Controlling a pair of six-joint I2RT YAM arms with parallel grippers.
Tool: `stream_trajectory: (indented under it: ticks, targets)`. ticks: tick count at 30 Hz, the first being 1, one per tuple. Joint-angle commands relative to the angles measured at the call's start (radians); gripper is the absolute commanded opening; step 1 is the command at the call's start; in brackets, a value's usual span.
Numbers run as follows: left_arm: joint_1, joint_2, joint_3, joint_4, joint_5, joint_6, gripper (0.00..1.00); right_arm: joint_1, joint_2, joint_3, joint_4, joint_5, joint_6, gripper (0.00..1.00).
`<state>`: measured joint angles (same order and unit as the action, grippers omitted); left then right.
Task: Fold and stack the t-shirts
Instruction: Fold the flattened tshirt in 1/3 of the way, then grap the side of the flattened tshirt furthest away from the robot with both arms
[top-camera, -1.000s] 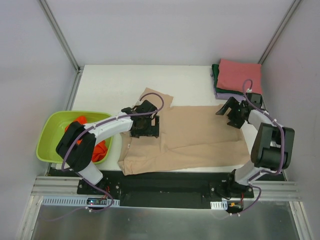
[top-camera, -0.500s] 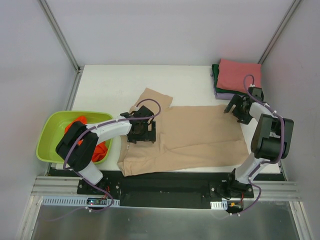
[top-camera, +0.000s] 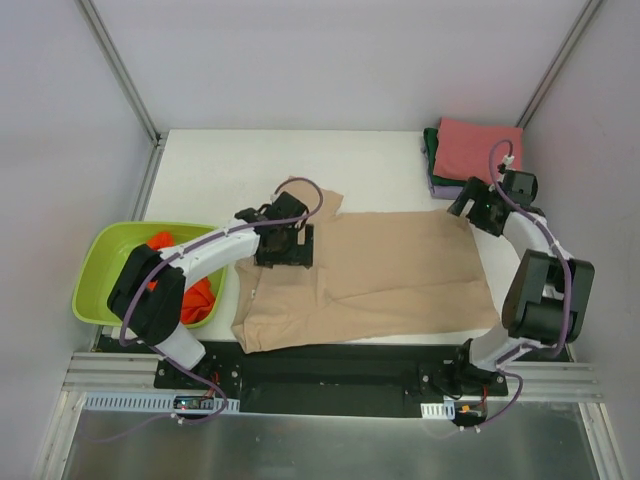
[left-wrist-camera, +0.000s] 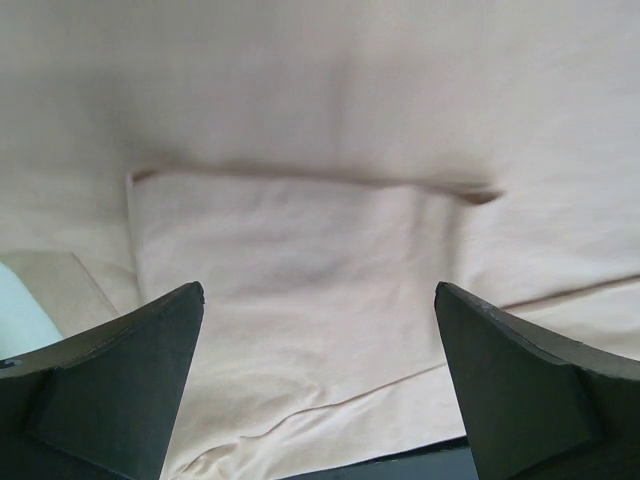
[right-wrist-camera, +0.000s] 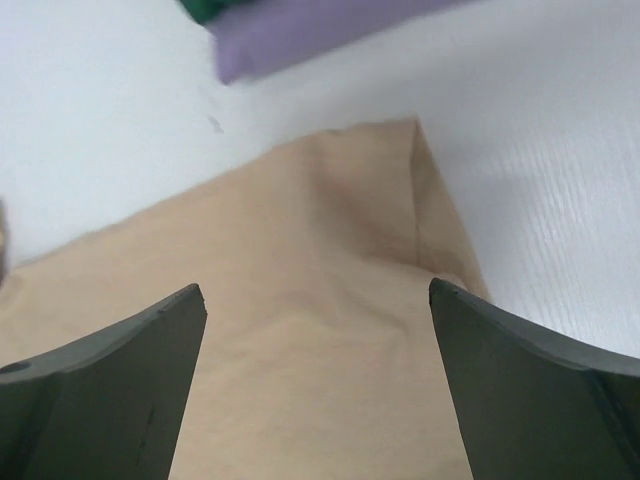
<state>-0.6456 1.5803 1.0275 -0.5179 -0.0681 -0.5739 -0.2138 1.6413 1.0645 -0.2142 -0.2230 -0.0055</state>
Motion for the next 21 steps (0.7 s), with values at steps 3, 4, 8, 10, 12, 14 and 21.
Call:
stream_trajectory:
  ticks: [3, 4, 8, 10, 12, 14, 21]
  targets:
    - [0.107, -0.002, 0.278, -0.028, -0.041, 0.057, 0.99, -0.007, -0.241, -0.101, 0.259, -0.066, 0.004, 0.96]
    - [0.135, 0.036, 0.325, -0.030, -0.035, 0.065, 0.99, -0.010, -0.239, -0.103, 0.259, -0.047, 0.004, 0.96]
    - [0.251, 0.229, 0.566, -0.060, -0.025, 0.092, 0.99, -0.018, -0.307, -0.253, 0.497, 0.017, 0.094, 0.96]
    - [0.290, 0.372, 0.754, -0.094, -0.041, 0.097, 0.99, -0.018, -0.322, -0.314, 0.570, 0.027, 0.099, 0.96]
    - [0.313, 0.489, 0.903, -0.106, -0.054, 0.129, 0.99, -0.018, -0.311, -0.328, 0.573, 0.030, 0.084, 0.96]
    - [0.320, 0.602, 1.049, -0.119, -0.085, 0.179, 0.99, -0.018, -0.299, -0.334, 0.581, 0.033, 0.088, 0.96]
    - [0.328, 0.888, 1.381, -0.087, 0.020, 0.224, 0.98, -0.019, -0.252, -0.330, 0.596, 0.014, 0.098, 0.96]
